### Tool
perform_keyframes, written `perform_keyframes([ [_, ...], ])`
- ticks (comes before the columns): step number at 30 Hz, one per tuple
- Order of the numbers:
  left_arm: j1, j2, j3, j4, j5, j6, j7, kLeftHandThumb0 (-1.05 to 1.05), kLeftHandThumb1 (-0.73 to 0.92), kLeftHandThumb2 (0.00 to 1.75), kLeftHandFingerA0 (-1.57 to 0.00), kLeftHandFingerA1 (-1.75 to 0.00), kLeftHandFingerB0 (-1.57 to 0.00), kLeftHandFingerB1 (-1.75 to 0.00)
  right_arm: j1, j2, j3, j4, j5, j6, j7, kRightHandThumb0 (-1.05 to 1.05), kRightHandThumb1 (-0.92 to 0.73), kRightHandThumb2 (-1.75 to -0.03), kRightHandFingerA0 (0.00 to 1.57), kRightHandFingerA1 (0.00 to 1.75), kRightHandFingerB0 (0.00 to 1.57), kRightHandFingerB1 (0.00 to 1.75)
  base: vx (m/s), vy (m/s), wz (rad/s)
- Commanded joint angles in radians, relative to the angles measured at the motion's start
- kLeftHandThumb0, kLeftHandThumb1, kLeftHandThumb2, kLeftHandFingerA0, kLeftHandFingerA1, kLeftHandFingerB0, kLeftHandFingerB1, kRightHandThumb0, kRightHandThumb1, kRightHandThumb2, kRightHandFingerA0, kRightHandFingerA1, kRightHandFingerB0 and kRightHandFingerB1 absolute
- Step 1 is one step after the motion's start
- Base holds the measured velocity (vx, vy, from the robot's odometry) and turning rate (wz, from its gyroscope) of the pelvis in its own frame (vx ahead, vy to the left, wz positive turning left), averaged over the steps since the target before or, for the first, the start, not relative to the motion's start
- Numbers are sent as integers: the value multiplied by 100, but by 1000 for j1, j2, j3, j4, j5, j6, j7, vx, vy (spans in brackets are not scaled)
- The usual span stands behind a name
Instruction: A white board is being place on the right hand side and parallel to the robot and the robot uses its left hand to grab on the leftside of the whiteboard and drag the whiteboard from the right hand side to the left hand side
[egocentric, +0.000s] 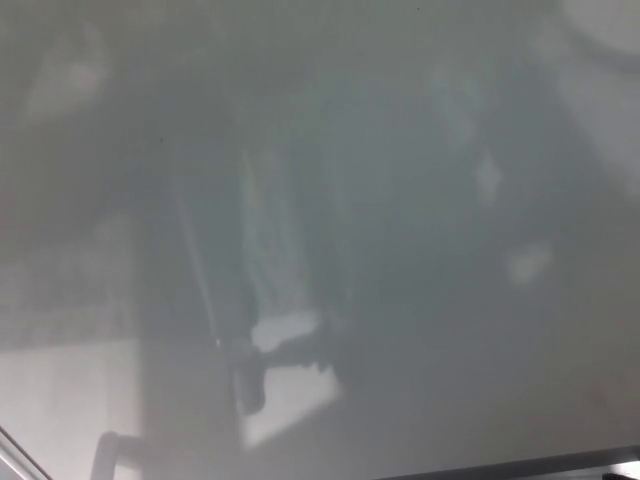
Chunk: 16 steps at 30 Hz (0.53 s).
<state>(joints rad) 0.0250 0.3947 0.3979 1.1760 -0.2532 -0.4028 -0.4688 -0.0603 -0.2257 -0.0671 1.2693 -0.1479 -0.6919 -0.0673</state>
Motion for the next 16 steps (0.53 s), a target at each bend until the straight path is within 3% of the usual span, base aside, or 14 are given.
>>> perform_keyframes([
  [1, -4, 14, -6, 2, 2, 37, -19, -66, 86, 107, 0, -17, 0, -16, -25, -18, -4, 1, 5, -6, 0, -48, -63, -105, 53, 64, 26, 52, 0, 0, 0],
  [4, 22, 9, -1, 1, -5, 36, -37, -66, 86, 108, 0, -16, 0, -15, -9, -21, -5, 2, 7, -9, 8, -52, -64, -106, 54, 65, 24, 51, 0, 0, 0],
  [5, 12, 11, -1, -2, -6, 43, -35, -54, 92, 83, 0, -6, 0, -6, -23, -19, -6, 2, 8, 1, 8, -52, -63, -106, 54, 64, 24, 51, 0, 0, 0],
  [6, 1, 11, -3, -2, -1, 45, -17, -67, 87, 108, 0, -16, 0, -15, -34, -15, -12, 3, 18, -3, 21, -59, -82, -64, 56, 49, 37, 41, 0, 0, 0],
  [7, 9, 11, -5, -4, 2, 46, -14, -67, 88, 109, 0, -16, 0, -14, -28, -15, -12, 1, 18, -5, 23, -55, -83, -64, 56, 48, 37, 40, 0, 0, 0],
  [8, 21, 8, -4, -5, 1, 45, -17, -66, 88, 109, 0, -16, 0, -15, -18, -19, -9, 1, 12, -7, 19, -48, -62, -105, 54, 65, 25, 52, 0, 0, 0],
  [9, 26, 5, -1, -7, -5, 47, -23, -62, 84, 92, 0, -8, 0, -7, -14, -22, -3, 1, 3, -7, 10, -49, -63, -106, 55, 65, 24, 51, 0, 0, 0],
  [11, 30, 2, 4, -10, -12, 51, -31, -62, 84, 92, 0, -8, 0, -7, -12, -25, 4, 1, -6, -4, -1, -49, -63, -106, 55, 65, 24, 51, 0, 0, 0],
  [12, 40, -1, 4, -11, -10, 43, -30, -65, 89, 109, 0, -17, 0, -15, -8, -26, 4, 2, -4, -2, 2, -52, -63, -106, 55, 65, 25, 51, 0, 0, 0],
  [13, 51, -5, 4, -11, -9, 33, -28, -65, 89, 109, 0, -17, 0, -15, -4, -27, 3, 4, -3, 0, 5, -52, -63, -106, 55, 65, 25, 51, 0, 0, 0],
  [14, 51, -5, 6, -11, -9, 31, -26, -53, 92, 84, 0, -10, 0, -6, -9, -27, 3, 4, -2, 3, 8, -50, -63, -105, 55, 65, 25, 51, 0, 0, 0],
  [16, 47, -5, 7, -12, -9, 31, -24, -53, 92, 84, 0, -10, 0, -6, -16, -27, 4, 4, -1, 5, 9, -50, -63, -105, 55, 65, 25, 51, 0, 0, 0],
])
